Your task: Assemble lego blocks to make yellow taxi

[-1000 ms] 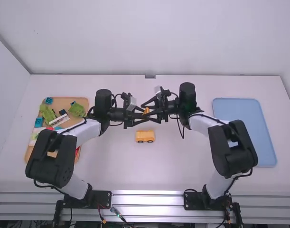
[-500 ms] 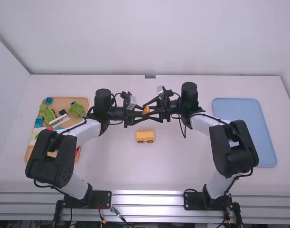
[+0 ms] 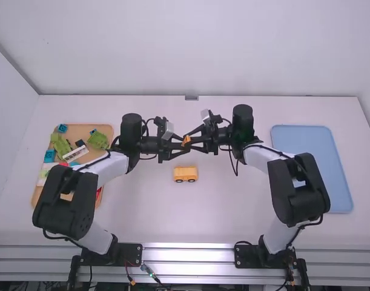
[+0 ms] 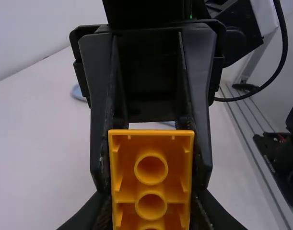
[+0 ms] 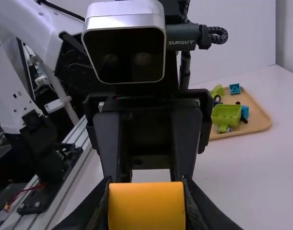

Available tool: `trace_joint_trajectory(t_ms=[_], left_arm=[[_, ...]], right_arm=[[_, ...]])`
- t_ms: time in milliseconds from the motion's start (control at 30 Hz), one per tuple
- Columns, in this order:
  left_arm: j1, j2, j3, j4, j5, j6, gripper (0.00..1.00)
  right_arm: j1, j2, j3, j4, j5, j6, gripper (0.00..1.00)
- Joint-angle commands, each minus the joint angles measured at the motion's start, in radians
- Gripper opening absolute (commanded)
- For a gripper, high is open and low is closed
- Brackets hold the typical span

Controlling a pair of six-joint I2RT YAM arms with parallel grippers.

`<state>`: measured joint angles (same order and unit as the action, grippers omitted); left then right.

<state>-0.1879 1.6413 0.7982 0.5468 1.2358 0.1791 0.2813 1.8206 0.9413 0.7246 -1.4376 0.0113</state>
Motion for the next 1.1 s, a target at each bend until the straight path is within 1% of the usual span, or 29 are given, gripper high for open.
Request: trace_joint_trajectory(t_ms=[0,67,100,133,167,200,300,333,367,400,433,467,533,633,733,833,867,933,967,1067], left_arm=[[0.003,0.001,0.0,0.012,0.013,0.027,0.03],[0.002,0.001,0.0,0.012,0.012,0.027,0.09],[0.002,0.001,0.0,0.012,0.012,0.027,0.1],[0.003,0.001,0.0,0.012,0.012,0.027,0.16],[0.003,0.001,0.0,0.012,0.011,0.027,0.18],[0.002,0.001,0.0,0.012,0.009,0.027,0.3],[0.002,0.001,0.0,0.013,0.008,0.028,0.37],[0.003,0.001,0.0,0.013,0.008,0.027,0.44],[0.003,0.001,0.0,0.013,0.008,0.027,0.55],[0.003,0.001,0.0,0.012,0.004,0.027,0.99],[0.003,0.001,0.0,0.012,0.003,0.027,0.99],[0.003,0.001,0.0,0.011,0.002,0.027,0.99],[0.003,0.001,0.0,0.011,0.003,0.027,0.99],[0.003,0.001,0.0,-0.002,0.0,0.027,0.99],[0.003,0.001,0.0,-0.054,-0.072,0.027,0.99],[0.003,0.001,0.0,-0.152,-0.201,0.028,0.99],[0.003,0.001,0.0,-0.156,-0.207,0.028,0.99],[0.0,0.001,0.0,-0.194,-0.264,0.029,0.99],[-0.002,0.001,0.0,-0.197,-0.269,0.031,0.99],[-0.002,0.001,0.0,-0.215,-0.287,0.066,0.99]], right_arm=[[0.003,0.005,0.007,-0.003,-0.013,0.026,0.29],[0.009,0.005,0.007,-0.003,-0.013,0.025,0.27],[0.007,0.005,0.007,-0.003,-0.013,0.025,0.26],[0.005,0.005,0.007,-0.003,-0.013,0.025,0.25],[0.005,0.005,0.007,-0.003,-0.013,0.025,0.25],[0.006,0.005,0.007,-0.003,-0.012,0.026,0.25],[0.013,0.005,0.007,-0.003,-0.004,0.026,0.23],[0.014,0.005,0.007,-0.003,0.0,0.026,0.23],[0.014,0.005,0.007,-0.003,0.002,0.026,0.23],[0.013,0.005,0.007,-0.003,0.005,0.026,0.22],[0.012,0.005,0.007,-0.003,0.01,0.026,0.22],[0.01,0.005,0.007,-0.004,0.037,0.028,0.19],[0.01,0.005,0.007,-0.004,0.056,0.039,0.19],[0.005,0.005,0.007,-0.004,0.154,0.046,0.16],[0.004,0.005,0.007,-0.007,0.279,0.071,0.15],[-0.018,-0.003,0.008,-0.03,0.345,0.069,0.15],[-0.02,-0.005,0.008,-0.035,0.349,0.067,0.15],[-0.036,-0.035,0.008,-0.142,0.413,0.022,0.13],[-0.039,-0.042,0.008,-0.161,0.425,0.012,0.13],[-0.047,-0.09,0.023,-0.336,0.545,-0.08,0.13]])
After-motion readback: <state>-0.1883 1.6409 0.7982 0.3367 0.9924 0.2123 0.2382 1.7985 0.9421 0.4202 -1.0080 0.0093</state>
